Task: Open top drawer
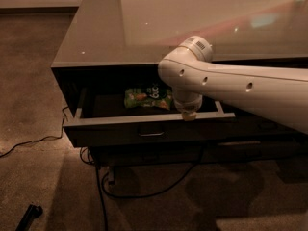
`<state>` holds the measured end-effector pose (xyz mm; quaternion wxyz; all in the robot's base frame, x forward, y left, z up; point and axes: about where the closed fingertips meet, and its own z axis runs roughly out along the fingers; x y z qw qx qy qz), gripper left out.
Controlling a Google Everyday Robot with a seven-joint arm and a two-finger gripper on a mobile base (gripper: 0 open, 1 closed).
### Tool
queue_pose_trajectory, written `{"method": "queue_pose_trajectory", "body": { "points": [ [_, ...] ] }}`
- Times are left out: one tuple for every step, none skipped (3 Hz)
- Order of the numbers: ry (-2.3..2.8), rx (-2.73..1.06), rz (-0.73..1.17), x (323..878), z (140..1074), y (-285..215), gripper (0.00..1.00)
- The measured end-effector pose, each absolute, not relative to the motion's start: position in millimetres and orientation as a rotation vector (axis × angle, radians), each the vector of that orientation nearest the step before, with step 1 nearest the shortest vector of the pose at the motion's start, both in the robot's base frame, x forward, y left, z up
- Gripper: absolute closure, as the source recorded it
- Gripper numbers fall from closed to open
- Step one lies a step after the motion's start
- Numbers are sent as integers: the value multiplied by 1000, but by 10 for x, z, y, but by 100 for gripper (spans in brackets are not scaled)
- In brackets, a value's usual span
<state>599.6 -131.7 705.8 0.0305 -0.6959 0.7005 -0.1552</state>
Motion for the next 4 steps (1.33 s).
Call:
{"method": "queue_pose_trajectory", "body": {
  "points": [
    [2147, -2134, -482, 5998, 7114, -1324, 100],
    [2108, -2120, -488, 6034, 7113, -1310, 100],
    [2034, -2083, -428, 6123, 7046, -1252, 100],
    [1961, -2045, -393, 6259, 7043, -1149, 100]
  ]
}}
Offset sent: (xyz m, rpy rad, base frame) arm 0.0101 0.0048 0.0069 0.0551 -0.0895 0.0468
